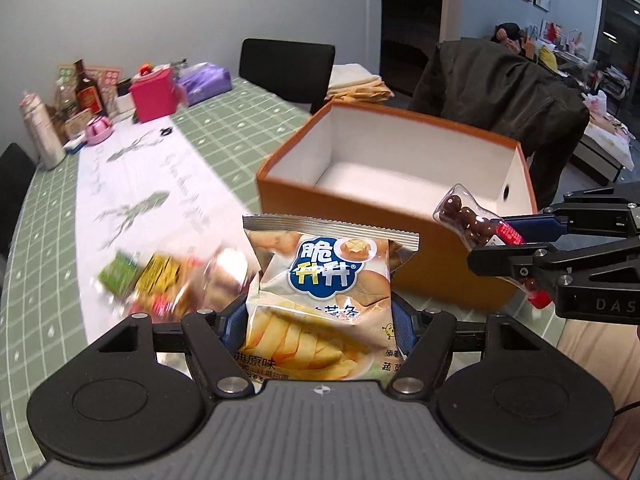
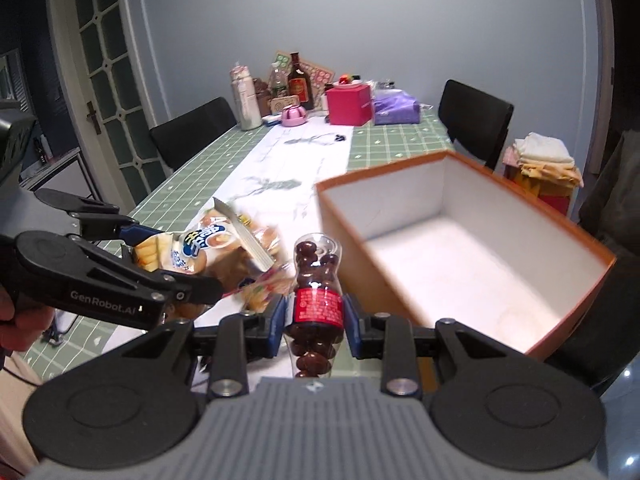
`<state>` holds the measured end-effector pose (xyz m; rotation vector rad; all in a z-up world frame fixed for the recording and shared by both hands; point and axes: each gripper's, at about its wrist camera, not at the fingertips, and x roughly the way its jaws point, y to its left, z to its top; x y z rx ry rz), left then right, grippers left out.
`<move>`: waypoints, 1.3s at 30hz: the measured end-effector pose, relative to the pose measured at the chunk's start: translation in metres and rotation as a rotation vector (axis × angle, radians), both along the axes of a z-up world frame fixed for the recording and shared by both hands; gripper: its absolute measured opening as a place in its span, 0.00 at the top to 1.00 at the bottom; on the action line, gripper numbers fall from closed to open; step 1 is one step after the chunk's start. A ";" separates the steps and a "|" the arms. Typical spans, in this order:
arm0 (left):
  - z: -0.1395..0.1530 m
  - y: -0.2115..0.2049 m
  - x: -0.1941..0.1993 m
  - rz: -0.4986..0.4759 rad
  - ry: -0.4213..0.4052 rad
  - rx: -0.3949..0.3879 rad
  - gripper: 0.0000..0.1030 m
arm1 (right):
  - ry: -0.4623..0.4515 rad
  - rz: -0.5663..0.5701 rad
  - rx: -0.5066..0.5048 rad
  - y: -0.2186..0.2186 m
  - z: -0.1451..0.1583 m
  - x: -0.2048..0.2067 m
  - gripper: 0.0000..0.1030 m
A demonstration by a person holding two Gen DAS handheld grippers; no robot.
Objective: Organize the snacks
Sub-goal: 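Lift the chip bag and chocolate bottle and carry both over the orange box, then lower both snacks into the box and open both grippers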
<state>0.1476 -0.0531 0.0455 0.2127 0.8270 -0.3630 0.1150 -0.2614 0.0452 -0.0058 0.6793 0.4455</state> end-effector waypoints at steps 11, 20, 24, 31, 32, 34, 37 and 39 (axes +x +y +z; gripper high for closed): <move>0.001 -0.062 0.086 -0.101 0.033 0.090 0.23 | 0.058 -0.010 -0.170 -0.026 -0.006 0.086 0.71; -0.030 -0.101 0.139 -0.144 0.126 0.162 0.23 | 0.153 -0.010 -0.238 -0.045 -0.034 0.133 0.71; -0.045 -0.114 0.152 -0.159 0.163 0.183 0.23 | 0.196 0.006 -0.243 -0.048 -0.046 0.141 0.71; -0.073 -0.132 0.166 -0.182 0.216 0.242 0.23 | 0.270 0.049 -0.271 -0.046 -0.067 0.150 0.71; -0.077 -0.133 0.168 -0.184 0.223 0.247 0.23 | 0.279 0.054 -0.272 -0.046 -0.069 0.151 0.71; -0.083 -0.136 0.169 -0.191 0.230 0.259 0.23 | 0.295 0.063 -0.273 -0.046 -0.073 0.153 0.71; -0.092 -0.138 0.171 -0.201 0.241 0.277 0.22 | 0.310 0.071 -0.277 -0.046 -0.077 0.155 0.71; -0.097 -0.139 0.172 -0.202 0.255 0.278 0.22 | 0.320 0.073 -0.280 -0.045 -0.079 0.156 0.71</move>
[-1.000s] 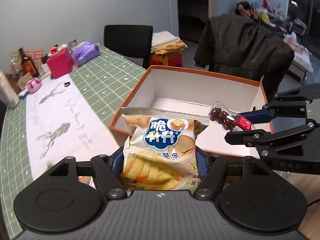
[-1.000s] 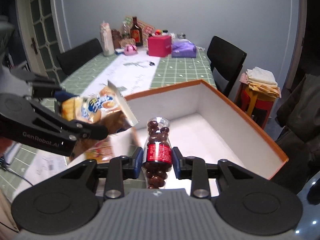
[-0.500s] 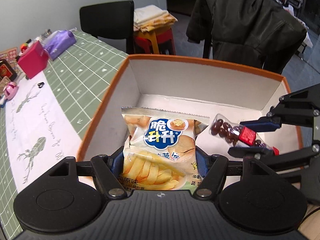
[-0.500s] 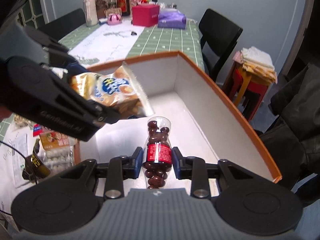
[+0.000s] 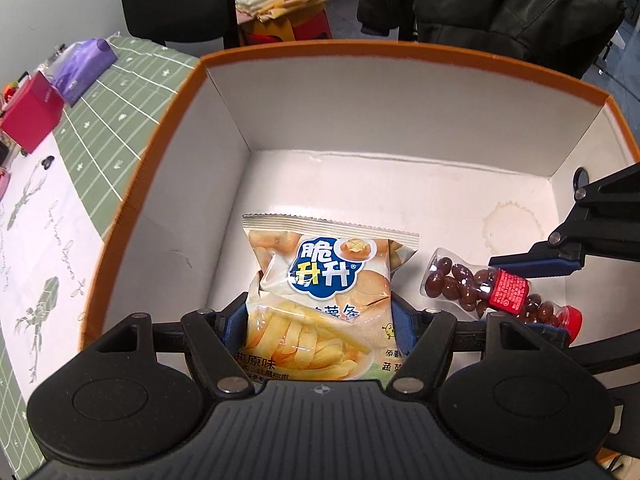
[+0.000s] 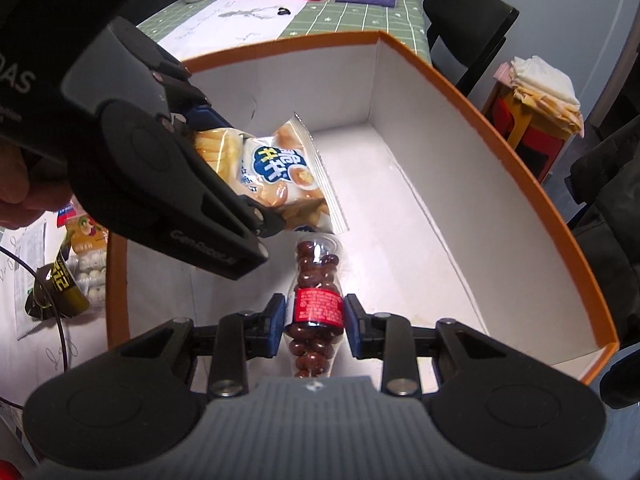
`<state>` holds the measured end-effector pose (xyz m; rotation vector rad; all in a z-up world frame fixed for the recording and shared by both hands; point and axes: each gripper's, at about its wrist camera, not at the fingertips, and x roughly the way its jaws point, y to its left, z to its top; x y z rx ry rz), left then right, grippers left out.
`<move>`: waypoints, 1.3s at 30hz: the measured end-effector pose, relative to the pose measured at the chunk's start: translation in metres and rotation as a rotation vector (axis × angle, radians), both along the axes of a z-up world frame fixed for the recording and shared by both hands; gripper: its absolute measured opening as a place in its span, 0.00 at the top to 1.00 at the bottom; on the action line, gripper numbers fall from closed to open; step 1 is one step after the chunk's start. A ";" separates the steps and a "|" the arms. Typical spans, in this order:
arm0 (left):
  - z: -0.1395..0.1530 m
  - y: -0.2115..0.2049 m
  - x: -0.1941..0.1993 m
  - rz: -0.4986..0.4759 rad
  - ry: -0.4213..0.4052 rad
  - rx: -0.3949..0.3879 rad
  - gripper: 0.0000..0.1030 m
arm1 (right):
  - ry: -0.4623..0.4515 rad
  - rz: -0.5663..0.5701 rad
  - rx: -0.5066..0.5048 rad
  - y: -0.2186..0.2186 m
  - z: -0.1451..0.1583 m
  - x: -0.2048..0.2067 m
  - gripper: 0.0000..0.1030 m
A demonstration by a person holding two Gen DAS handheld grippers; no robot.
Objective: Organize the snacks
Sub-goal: 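Lower both snacks into the box and open both grippers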
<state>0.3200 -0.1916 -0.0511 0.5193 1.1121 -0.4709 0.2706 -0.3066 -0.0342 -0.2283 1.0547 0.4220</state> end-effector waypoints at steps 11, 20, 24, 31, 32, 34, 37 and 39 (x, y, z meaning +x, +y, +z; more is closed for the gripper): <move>0.004 0.005 -0.002 -0.020 0.033 -0.008 0.13 | 0.009 0.001 -0.004 0.003 0.002 0.008 0.58; 0.043 0.021 -0.019 0.004 -0.020 -0.094 0.13 | -0.046 -0.018 -0.035 0.008 0.020 -0.005 0.54; 0.064 0.029 -0.032 0.015 -0.042 -0.120 0.13 | -0.075 -0.040 -0.012 0.011 0.032 -0.014 0.51; 0.094 0.052 -0.060 0.065 -0.086 -0.111 0.13 | -0.155 -0.039 0.010 0.028 0.055 -0.033 0.48; 0.099 0.057 -0.065 0.076 -0.090 -0.108 0.13 | -0.165 -0.040 0.009 0.030 0.058 -0.036 0.47; 0.106 0.067 -0.074 0.094 -0.091 -0.111 0.14 | -0.181 -0.037 0.014 0.035 0.065 -0.040 0.44; 0.115 0.085 -0.088 0.129 -0.076 -0.120 0.14 | -0.196 -0.023 0.034 0.043 0.073 -0.047 0.42; 0.118 0.099 -0.098 0.154 -0.066 -0.122 0.14 | -0.201 -0.002 0.056 0.050 0.077 -0.054 0.42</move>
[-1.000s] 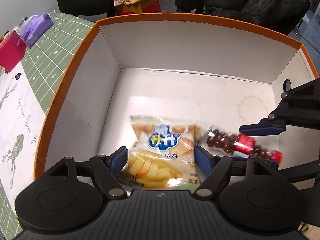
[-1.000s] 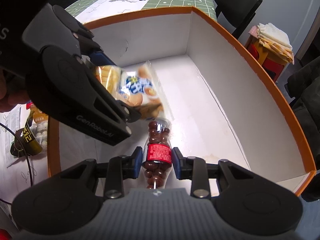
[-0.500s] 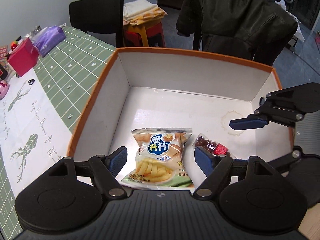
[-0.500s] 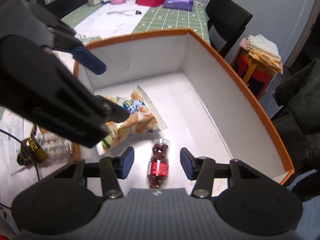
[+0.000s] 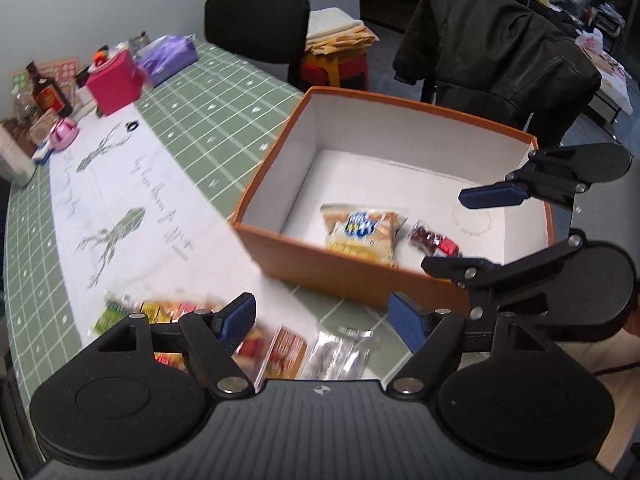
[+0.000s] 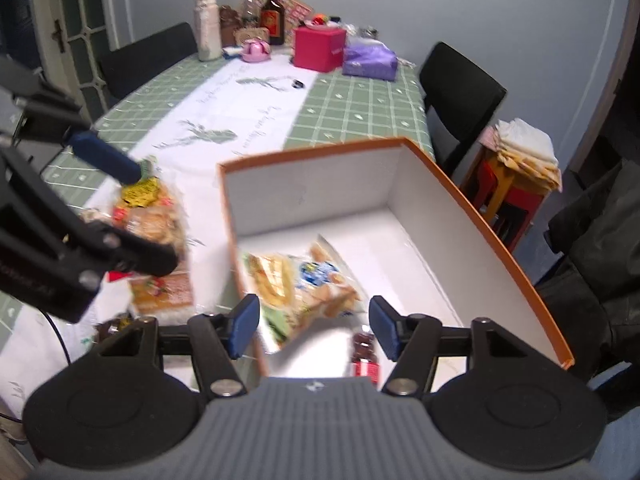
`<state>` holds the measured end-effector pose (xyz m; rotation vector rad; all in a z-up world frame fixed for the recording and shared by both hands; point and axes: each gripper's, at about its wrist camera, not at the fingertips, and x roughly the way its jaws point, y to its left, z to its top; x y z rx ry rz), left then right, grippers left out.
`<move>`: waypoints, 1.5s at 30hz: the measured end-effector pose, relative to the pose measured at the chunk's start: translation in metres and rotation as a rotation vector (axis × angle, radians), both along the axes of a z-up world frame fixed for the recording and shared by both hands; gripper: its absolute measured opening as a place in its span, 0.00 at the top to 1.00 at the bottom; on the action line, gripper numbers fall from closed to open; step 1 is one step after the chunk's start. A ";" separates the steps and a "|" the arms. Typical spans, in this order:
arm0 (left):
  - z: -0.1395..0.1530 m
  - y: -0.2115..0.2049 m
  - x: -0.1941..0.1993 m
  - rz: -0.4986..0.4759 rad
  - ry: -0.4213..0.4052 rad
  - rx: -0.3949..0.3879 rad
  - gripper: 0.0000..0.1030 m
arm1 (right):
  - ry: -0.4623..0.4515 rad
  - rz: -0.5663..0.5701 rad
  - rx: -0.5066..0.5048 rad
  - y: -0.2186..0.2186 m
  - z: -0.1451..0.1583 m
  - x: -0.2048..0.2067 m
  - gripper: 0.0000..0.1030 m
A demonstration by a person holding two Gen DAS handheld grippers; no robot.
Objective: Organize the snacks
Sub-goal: 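Lower both snacks into the box and open both grippers, then move both tools back to the snacks on the table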
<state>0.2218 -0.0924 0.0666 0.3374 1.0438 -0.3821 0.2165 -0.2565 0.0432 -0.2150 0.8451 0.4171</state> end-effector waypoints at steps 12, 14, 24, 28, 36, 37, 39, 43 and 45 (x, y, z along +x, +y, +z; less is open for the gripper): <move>-0.011 0.086 -0.058 0.136 0.035 0.045 0.14 | 0.048 0.171 0.128 0.066 -0.013 -0.040 0.43; -0.017 0.100 -0.065 0.149 0.030 0.053 0.14 | 0.066 0.184 0.142 0.076 -0.020 -0.040 0.43; -0.062 0.145 -0.063 0.084 -0.021 0.171 0.14 | 0.097 0.214 0.105 0.116 -0.053 -0.025 0.30; -0.085 0.151 -0.053 0.008 -0.016 0.226 0.14 | 0.096 0.218 0.087 0.128 -0.062 -0.012 0.25; -0.111 0.168 -0.016 -0.063 0.021 0.261 0.13 | 0.050 0.237 0.018 0.156 -0.074 0.012 0.19; -0.115 0.169 -0.013 -0.074 0.019 0.282 0.13 | 0.043 0.237 0.013 0.158 -0.076 0.016 0.19; -0.120 0.173 -0.005 -0.090 0.024 0.313 0.13 | 0.037 0.240 0.007 0.164 -0.078 0.022 0.19; -0.128 0.177 0.005 -0.141 0.048 0.324 0.13 | 0.035 0.246 0.002 0.170 -0.085 0.033 0.19; -0.133 0.180 0.010 -0.159 0.061 0.331 0.13 | 0.037 0.246 0.005 0.171 -0.088 0.038 0.19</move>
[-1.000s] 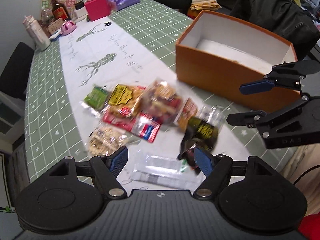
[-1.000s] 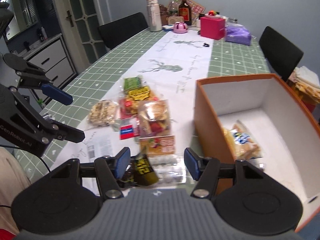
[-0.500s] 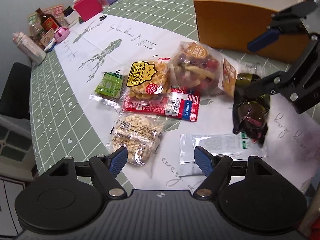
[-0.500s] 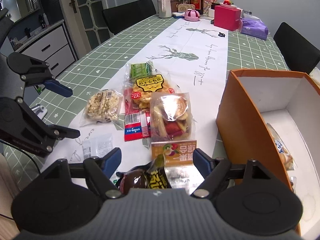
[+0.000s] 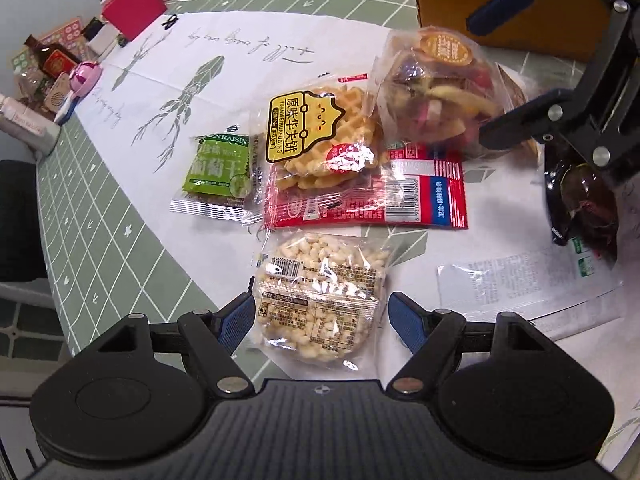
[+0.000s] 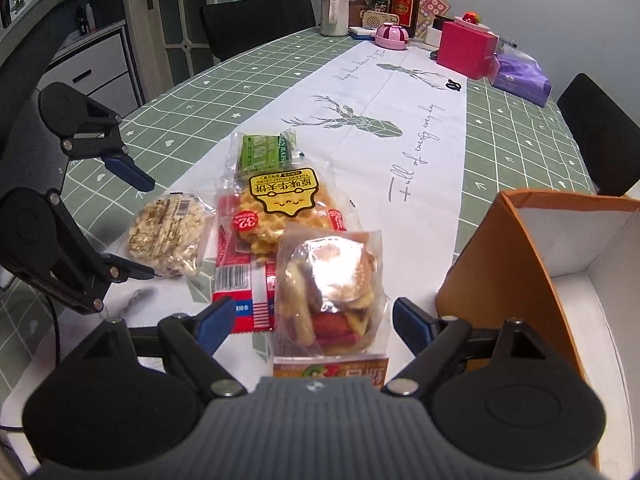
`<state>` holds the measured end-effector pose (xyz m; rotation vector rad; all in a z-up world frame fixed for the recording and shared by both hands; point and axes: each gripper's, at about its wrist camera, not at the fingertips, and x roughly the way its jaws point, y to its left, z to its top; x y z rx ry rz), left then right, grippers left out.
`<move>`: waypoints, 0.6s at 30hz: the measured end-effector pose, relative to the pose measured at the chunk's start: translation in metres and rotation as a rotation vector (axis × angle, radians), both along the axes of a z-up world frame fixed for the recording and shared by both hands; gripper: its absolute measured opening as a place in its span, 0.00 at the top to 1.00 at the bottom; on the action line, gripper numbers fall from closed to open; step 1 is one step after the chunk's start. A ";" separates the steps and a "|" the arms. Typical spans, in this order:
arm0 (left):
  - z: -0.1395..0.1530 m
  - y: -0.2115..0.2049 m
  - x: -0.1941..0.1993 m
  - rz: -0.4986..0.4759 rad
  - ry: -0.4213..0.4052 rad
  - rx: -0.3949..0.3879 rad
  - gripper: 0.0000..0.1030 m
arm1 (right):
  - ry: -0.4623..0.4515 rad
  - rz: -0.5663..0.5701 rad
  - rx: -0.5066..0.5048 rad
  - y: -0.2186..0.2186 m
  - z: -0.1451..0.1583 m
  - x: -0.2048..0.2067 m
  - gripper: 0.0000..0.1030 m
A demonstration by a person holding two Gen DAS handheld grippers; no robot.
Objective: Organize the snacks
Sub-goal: 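Move both tools back to the snacks on the table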
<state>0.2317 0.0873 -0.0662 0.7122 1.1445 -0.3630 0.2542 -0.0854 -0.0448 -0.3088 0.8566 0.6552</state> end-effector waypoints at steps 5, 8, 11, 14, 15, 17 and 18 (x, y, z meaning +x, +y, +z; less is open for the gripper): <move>-0.009 0.009 0.014 0.008 0.060 -0.005 0.11 | 0.020 -0.002 0.007 0.000 -0.009 0.008 0.18; -0.011 0.015 0.020 0.006 0.083 -0.018 0.06 | 0.030 0.003 0.013 0.001 -0.014 0.009 0.19; -0.012 0.020 0.027 0.021 0.096 -0.049 0.03 | 0.049 0.005 0.020 0.001 -0.019 0.009 0.21; -0.012 0.023 0.034 0.057 0.108 -0.080 0.00 | 0.045 -0.001 0.009 0.002 -0.021 0.010 0.27; -0.013 0.024 0.035 0.062 0.106 -0.086 0.00 | 0.044 -0.003 0.007 0.001 -0.021 0.010 0.31; -0.013 0.024 0.036 0.073 0.104 -0.098 0.00 | 0.045 -0.002 0.007 0.000 -0.021 0.009 0.37; -0.013 0.025 0.037 0.083 0.104 -0.107 0.00 | 0.049 -0.001 0.010 0.000 -0.021 0.009 0.38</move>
